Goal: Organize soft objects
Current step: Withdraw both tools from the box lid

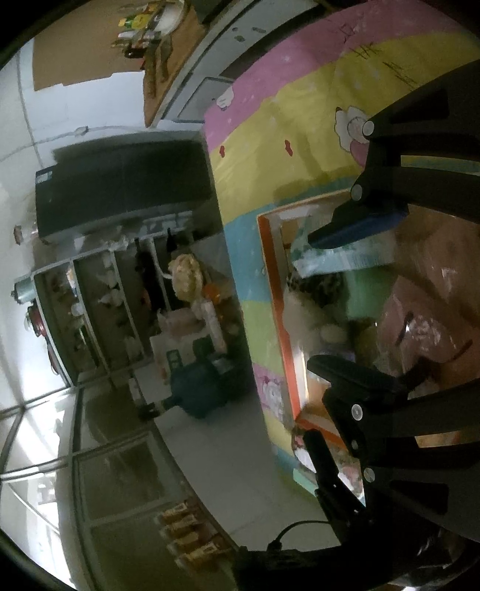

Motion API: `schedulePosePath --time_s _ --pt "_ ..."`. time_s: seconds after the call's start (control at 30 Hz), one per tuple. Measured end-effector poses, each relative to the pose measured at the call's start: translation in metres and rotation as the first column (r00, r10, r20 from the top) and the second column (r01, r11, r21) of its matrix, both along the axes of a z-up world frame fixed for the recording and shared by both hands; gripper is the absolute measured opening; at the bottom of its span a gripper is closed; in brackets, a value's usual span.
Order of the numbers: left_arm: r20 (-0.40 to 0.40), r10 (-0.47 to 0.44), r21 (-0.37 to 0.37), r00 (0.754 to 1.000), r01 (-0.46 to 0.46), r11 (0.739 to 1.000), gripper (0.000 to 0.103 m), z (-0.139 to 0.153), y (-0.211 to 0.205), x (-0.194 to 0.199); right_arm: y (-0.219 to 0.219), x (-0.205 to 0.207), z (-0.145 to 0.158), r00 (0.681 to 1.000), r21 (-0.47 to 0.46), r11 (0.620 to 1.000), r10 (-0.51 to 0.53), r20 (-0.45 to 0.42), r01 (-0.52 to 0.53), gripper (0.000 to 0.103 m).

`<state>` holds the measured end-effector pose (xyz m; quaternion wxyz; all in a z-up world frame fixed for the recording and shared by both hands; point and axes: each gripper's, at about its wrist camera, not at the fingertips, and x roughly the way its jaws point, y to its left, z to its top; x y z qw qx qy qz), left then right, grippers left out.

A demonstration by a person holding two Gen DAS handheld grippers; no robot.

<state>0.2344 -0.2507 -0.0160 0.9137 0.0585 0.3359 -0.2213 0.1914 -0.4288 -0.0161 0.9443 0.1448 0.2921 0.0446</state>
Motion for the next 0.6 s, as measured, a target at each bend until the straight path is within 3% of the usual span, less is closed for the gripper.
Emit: schedulePosePath --time_s 0.6 --pt "0.050 0.100 -0.016 0.994 -0.099 0.995 0.068 0.012 0.044 -0.028 0.047 -0.018 0.011 0.999 -0.044 0.999 0.029 0.025 -0.028 0.062"
